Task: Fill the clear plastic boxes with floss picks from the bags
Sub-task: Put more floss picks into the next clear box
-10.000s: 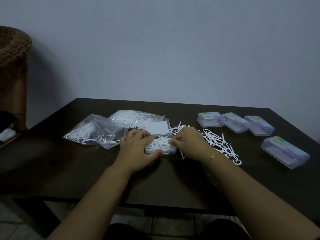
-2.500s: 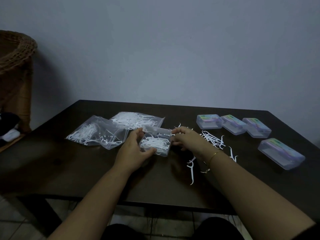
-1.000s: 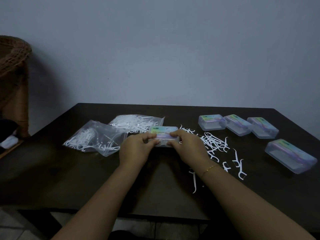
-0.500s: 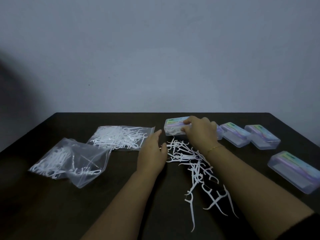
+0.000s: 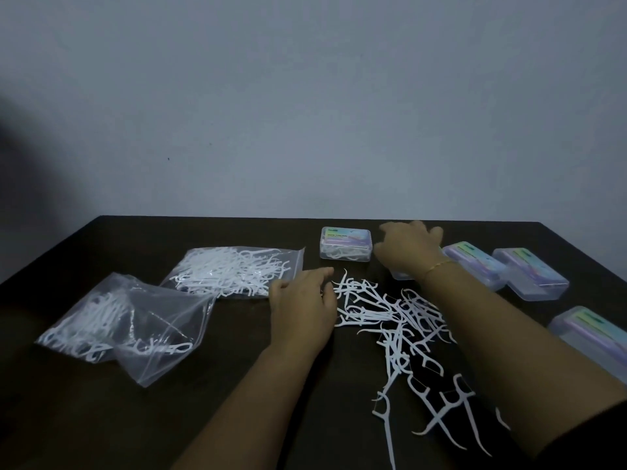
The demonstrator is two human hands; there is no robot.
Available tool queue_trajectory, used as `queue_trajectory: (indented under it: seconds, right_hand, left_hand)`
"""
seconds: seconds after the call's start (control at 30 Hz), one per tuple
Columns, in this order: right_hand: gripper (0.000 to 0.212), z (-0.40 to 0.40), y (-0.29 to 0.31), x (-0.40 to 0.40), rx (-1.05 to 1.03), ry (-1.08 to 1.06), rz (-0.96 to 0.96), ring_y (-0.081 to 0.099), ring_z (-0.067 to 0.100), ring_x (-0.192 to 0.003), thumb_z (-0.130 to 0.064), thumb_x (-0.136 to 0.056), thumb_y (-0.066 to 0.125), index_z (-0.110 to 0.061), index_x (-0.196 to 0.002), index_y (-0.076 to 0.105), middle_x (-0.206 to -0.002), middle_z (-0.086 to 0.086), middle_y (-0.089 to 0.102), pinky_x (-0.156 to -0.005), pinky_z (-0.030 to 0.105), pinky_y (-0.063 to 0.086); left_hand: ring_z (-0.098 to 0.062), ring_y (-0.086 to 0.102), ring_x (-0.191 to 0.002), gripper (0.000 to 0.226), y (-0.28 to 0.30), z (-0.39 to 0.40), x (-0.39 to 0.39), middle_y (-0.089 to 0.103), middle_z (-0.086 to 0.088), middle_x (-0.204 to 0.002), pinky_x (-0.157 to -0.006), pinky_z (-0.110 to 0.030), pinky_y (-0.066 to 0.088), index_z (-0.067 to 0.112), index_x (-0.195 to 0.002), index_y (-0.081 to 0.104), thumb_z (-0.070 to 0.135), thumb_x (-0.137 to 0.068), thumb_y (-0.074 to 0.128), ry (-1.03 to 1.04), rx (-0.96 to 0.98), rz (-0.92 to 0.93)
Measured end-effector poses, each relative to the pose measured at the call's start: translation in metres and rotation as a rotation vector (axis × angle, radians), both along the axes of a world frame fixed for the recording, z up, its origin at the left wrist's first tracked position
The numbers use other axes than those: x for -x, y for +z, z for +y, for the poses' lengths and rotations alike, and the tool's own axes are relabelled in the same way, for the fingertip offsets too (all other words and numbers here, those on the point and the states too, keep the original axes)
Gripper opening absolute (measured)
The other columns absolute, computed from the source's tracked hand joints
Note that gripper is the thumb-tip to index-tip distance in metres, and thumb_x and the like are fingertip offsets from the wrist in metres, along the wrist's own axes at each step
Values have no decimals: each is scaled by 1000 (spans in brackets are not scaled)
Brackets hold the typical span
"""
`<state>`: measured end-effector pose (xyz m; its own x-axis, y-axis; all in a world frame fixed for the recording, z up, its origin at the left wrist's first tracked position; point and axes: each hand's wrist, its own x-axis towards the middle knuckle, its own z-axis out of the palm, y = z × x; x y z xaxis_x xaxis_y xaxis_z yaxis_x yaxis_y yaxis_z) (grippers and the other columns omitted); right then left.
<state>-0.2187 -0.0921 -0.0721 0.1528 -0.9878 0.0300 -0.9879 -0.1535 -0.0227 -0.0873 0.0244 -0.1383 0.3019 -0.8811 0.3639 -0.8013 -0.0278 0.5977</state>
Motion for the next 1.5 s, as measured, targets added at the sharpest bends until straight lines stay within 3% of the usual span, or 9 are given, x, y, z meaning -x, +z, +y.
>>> queue_trajectory:
  seconds: [0.13,0.27,0.47,0.63,0.83,0.97,1.17,1.33,1.5]
  right_hand:
    - [49,7,2,29,-178,34,207,37,33,-132,-36,-96,37,-20,-142,34,-144,12,40,-108,55,17]
    - [59,17,-4,43,-74,144,221,34,30,-131,-36,-91,52,-32,-145,29,-143,8,39,-107,53,22]
    - [66,28,-12,63,-101,193,-98,40,25,-127,-42,-82,66,-35,-141,36,-141,2,42,-107,47,31]
    - [60,48,-11,61,94,204,-247,41,21,-127,-45,-82,66,-35,-137,43,-139,-5,48,-103,44,28]
    - [59,106,3,11,36,539,-205,39,20,-128,-45,-83,65,-35,-137,44,-140,-4,47,-103,42,28]
    - [59,139,-10,-14,12,731,-140,41,19,-125,-45,-84,63,-29,-137,45,-139,-5,47,-102,39,32]
    - [54,161,-24,-21,14,811,-159,46,22,-123,-33,-87,58,-22,-138,45,-135,4,49,-103,36,36]
    - [51,168,-26,-22,168,814,11,34,18,-131,-36,-89,52,-23,-138,44,-141,0,42,-102,38,25]
    - [48,169,-22,-32,227,835,143,46,24,-120,-35,-90,51,-18,-134,48,-132,6,50,-96,37,34]
  left_hand:
    - [-1,54,-104,30,2,1,2,60,13,-123,-103,-24,14,31,-126,58,27,-98,45,11,-12,0]
    - [-1,56,-93,27,4,1,3,61,13,-119,-105,-29,13,33,-121,60,29,-97,47,23,-12,21]
    - [4,51,-91,23,9,12,4,62,16,-116,-90,-20,9,33,-112,64,27,-96,48,27,78,26]
    - [6,49,-91,22,10,40,2,60,17,-117,-85,-20,11,35,-113,62,29,-94,53,26,104,-10]
    - [-8,39,-129,79,11,76,-27,46,10,-142,-101,-32,18,34,-146,28,53,-80,66,42,-47,-51]
    - [-13,29,-138,106,10,95,-44,37,7,-149,-107,-38,17,35,-151,6,59,-71,72,-25,-181,-84]
    - [-12,38,-133,113,4,110,-60,51,11,-136,-105,-37,17,30,-152,4,51,-69,78,-75,-223,27]
    - [-11,41,-129,111,-1,110,-63,56,16,-123,-108,-38,18,31,-151,8,54,-68,77,-86,-168,113]
    - [-13,42,-129,110,-4,109,-63,59,17,-119,-111,-41,19,31,-151,11,58,-66,76,-68,-153,175]
